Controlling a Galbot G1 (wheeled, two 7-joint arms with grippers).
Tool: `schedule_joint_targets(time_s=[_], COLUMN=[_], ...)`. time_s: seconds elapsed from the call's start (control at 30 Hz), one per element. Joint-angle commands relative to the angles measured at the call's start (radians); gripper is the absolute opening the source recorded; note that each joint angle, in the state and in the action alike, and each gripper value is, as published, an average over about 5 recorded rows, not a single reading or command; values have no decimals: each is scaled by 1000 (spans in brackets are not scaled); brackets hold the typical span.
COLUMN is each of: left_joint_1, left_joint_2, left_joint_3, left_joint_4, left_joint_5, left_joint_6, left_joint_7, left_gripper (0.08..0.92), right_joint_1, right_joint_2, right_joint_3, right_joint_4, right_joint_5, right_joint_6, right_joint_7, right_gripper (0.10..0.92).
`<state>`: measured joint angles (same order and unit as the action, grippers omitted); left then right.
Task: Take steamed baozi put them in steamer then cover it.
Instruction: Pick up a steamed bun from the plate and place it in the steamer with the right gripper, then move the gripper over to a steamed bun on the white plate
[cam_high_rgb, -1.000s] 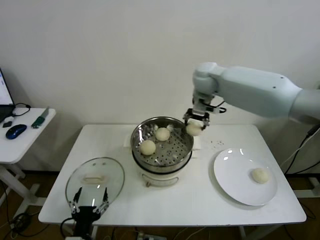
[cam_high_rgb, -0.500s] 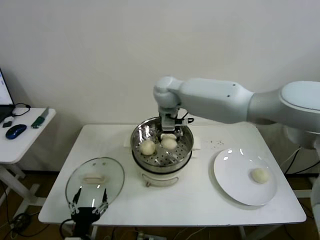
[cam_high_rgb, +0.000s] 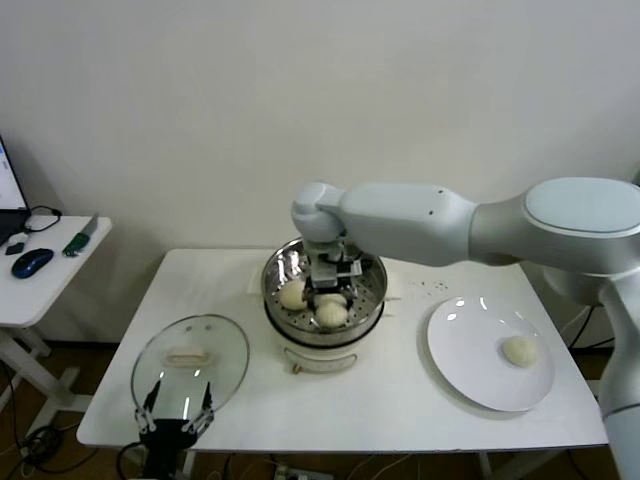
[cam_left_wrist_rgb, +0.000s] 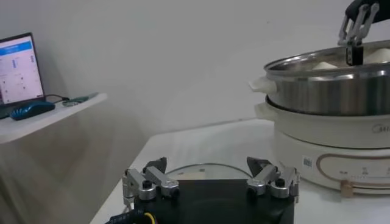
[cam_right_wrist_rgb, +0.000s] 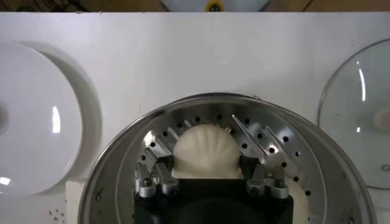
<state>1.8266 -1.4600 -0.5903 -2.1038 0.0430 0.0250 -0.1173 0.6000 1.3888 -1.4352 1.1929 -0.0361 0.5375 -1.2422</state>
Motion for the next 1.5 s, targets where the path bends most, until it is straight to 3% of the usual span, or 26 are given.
schedule_joint_targets(time_s=[0.03,0.17,0.53,0.83,1.03,1.27,1.5], left_joint_1=[3,5,17,5,-4,0,1], left_joint_2=[5,5,7,14,15,15,16], left_joint_3=[-1,-1,-1,4,6,7,5], left_joint_4=[2,5,4,2,-1,-7,-6], left_joint_5=[-1,-2,0,-2,0,4,7], left_joint_6=[-1,-4,-15,-17,-17,-15,-8], left_joint_7=[0,1,1,1,0,0,2], left_gripper=[823,823,823,823,823,823,823], right_joint_1=[-18,-13,104,223,212,64,-216], right_joint_2=[11,9,-130,-423,-597,-789,-895], right_joint_3=[-6,14,53,-111,-147,-81,154], right_joint_4=[-2,-14,-15,7,18,10,-24], right_joint_5=[-9,-22,67,329,459,370,83], right_joint_6=[-3,3,-59,-419,-591,-616,-508], right_joint_7=[4,9,22,163,149,132,80], right_gripper=[758,816,823,823,823,823,823])
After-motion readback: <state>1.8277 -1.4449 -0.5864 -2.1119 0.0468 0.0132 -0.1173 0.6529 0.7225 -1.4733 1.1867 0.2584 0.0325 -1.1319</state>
